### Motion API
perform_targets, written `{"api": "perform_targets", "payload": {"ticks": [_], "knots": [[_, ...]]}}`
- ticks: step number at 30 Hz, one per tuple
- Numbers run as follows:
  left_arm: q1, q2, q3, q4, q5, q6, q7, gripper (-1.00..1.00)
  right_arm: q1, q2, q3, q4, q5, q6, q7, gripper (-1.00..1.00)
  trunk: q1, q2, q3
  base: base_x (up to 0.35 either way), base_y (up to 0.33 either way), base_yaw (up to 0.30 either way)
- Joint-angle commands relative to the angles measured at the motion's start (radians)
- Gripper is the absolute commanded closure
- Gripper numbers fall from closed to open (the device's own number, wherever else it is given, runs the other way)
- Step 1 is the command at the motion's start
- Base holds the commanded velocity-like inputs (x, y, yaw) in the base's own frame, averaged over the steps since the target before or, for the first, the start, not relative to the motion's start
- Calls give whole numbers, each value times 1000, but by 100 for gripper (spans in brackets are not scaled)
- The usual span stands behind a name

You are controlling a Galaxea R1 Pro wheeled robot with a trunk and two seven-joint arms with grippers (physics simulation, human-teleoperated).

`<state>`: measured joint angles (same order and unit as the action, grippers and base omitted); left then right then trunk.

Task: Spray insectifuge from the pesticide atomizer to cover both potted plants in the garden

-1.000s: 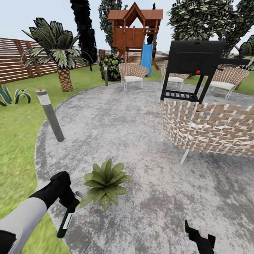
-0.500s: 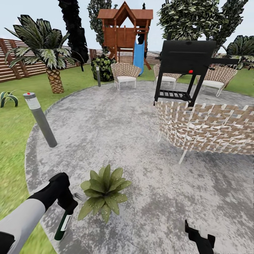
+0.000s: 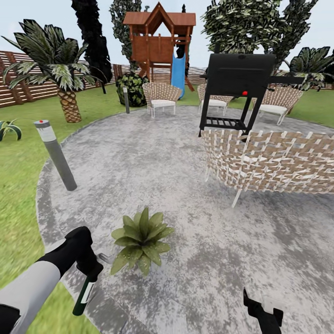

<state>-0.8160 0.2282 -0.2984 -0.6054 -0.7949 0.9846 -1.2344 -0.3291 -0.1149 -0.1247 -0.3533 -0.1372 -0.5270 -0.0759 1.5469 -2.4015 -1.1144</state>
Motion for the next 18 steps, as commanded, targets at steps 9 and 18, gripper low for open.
{"api": "perform_targets", "payload": {"ticks": [9,18], "knots": [[5,5,-6,1,-7,5,-4,100,0,0,1,-1,-8,-4,1,-100,-1,0,-1,-40,195,-173],[75,53,0,0,-7,-7,-4,100,0,0,1,0,-8,-4,1,-100,-1,0,-1,0,4,-4]]}}
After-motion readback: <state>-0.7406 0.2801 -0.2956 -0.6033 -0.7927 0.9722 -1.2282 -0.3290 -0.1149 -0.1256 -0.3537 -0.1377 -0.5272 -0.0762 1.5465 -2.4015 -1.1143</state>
